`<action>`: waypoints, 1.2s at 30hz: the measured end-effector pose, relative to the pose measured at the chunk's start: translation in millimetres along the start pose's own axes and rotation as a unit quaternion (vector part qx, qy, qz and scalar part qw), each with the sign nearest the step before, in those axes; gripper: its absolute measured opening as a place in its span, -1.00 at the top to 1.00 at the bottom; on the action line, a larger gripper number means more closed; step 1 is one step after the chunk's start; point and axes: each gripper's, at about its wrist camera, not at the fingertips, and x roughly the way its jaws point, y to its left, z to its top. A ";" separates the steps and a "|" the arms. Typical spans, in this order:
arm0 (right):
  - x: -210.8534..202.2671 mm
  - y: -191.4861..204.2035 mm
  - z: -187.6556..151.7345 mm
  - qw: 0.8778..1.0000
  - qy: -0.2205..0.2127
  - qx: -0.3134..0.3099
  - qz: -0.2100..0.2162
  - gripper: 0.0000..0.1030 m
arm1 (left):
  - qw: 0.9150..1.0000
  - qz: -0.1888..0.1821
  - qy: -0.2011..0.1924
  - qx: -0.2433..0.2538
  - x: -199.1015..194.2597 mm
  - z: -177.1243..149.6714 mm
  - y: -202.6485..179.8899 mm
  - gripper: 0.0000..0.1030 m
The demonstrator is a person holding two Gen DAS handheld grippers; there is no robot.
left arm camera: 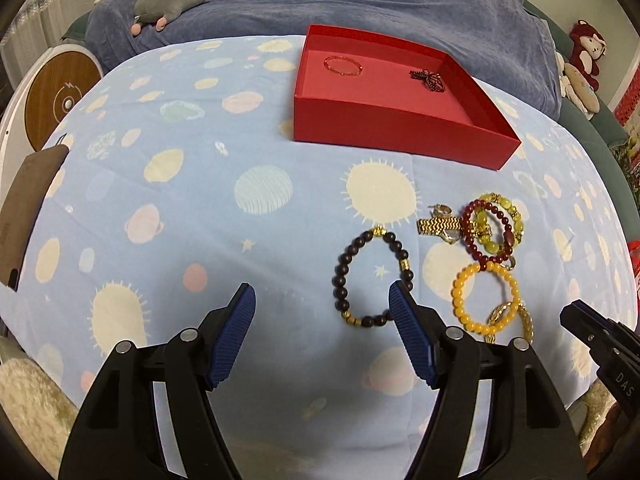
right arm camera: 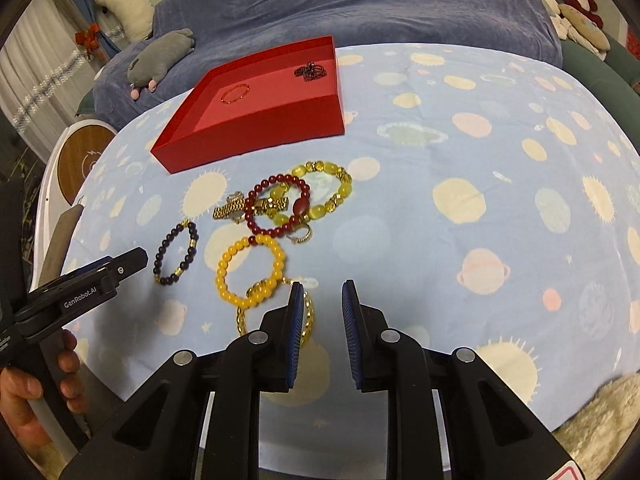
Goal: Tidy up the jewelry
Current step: 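Withdraw both tools from the red box back toward the bracelets, then grasp the gold braided bangle with the right tool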
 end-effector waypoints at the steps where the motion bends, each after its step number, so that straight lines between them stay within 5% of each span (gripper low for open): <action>1: 0.2 0.3 -3.7 1.000 0.002 0.000 0.000 0.60 | 1.000 0.002 0.000 0.001 -0.2 -3.4 0.4 -0.28; 5: 4.4 7.6 -15.2 1.000 0.012 -0.007 0.004 0.53 | 1.000 0.004 -0.008 0.006 -4.4 -13.4 -0.1 -0.28; 9: 7.9 18.4 -22.4 1.000 0.014 -0.021 0.007 -0.14 | 1.000 0.003 -0.011 0.006 -5.8 -21.0 2.2 -0.28; 11: 10.4 24.8 -23.9 0.999 0.013 -0.031 0.003 -0.21 | 1.000 0.002 -0.010 0.003 -5.7 -23.8 4.4 -0.28; 22: 38.5 45.4 -20.5 0.997 0.032 -0.066 -0.019 -0.23 | 1.000 -0.003 -0.003 -0.014 -4.1 -25.4 11.1 -0.29; 26: 38.1 44.8 -22.9 0.996 0.024 -0.076 -0.029 -0.04 | 1.000 -0.003 -0.005 -0.012 -3.5 -25.0 9.1 -0.36; 36: 22.0 20.3 -28.8 0.999 0.017 -0.035 -0.013 -0.03 | 1.000 -0.009 -0.003 -0.003 -0.5 -23.3 -2.1 -0.37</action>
